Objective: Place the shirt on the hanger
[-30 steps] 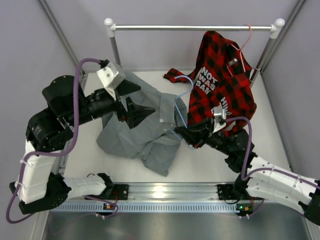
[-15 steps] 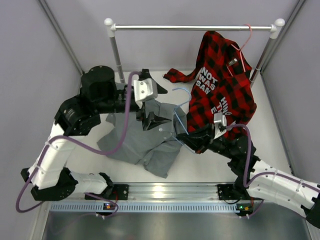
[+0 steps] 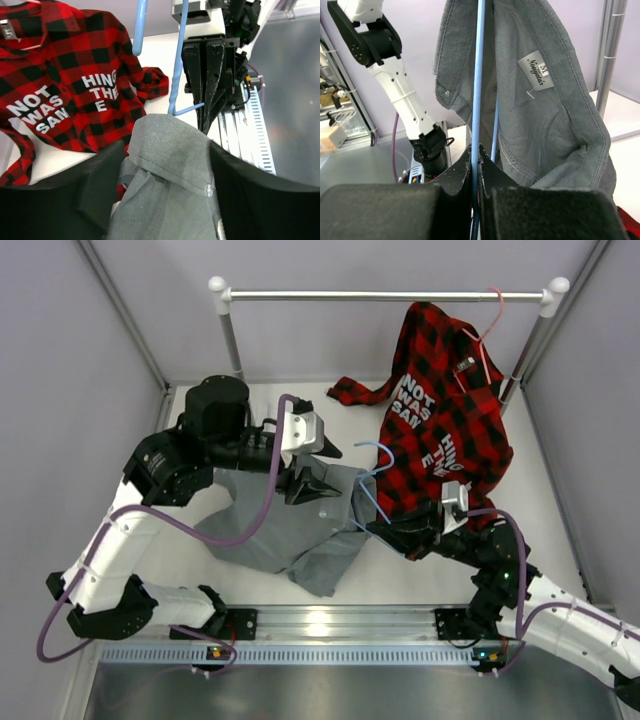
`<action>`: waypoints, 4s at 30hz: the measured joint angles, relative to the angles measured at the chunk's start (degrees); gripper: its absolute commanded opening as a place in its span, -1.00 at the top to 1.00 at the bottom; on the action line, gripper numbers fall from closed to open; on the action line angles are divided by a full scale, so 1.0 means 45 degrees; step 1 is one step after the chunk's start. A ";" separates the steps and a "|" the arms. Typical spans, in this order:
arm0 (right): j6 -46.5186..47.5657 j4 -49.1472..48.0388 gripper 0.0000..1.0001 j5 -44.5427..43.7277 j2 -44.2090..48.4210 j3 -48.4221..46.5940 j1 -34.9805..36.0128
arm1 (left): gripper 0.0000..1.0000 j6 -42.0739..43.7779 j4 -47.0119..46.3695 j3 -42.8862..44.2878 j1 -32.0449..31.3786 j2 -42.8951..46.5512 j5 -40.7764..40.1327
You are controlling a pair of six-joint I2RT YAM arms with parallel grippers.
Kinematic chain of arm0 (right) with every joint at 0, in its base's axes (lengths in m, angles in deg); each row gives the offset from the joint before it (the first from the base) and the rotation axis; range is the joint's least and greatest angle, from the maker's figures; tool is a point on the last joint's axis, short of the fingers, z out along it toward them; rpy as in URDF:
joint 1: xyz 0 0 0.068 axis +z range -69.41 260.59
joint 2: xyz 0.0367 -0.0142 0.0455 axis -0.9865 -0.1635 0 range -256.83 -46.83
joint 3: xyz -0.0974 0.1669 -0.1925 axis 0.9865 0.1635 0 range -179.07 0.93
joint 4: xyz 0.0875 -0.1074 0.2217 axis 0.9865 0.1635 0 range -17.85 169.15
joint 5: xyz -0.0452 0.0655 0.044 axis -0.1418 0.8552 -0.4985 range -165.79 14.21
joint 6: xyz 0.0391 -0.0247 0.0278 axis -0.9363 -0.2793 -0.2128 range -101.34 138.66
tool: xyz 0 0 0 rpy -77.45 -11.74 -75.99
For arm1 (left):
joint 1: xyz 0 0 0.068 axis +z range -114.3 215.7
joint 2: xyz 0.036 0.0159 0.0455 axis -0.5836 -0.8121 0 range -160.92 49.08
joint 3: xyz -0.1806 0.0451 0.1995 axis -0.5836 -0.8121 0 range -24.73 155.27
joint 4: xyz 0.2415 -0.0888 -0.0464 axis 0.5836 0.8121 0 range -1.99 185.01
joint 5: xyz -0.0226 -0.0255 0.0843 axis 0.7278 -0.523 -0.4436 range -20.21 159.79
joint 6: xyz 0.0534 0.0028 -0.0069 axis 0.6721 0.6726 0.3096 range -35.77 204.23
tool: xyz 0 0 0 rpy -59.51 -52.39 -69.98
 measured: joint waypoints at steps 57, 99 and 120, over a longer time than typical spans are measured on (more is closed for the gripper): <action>0.1336 0.3803 1.00 0.0952 0.0903 -0.1137 0.0019 | 1.00 0.2113 0.0005 -0.2268 0.0078 0.0510 0.0971; 0.2195 0.6329 1.00 0.0510 0.1103 -0.1792 0.0019 | 1.00 0.3920 0.1433 -0.2540 -0.0087 0.0010 0.1209; 0.1909 0.5634 -0.72 0.0253 0.0369 -0.1982 0.0024 | 1.00 0.3453 0.1423 -0.2506 -0.0117 -0.0010 0.0772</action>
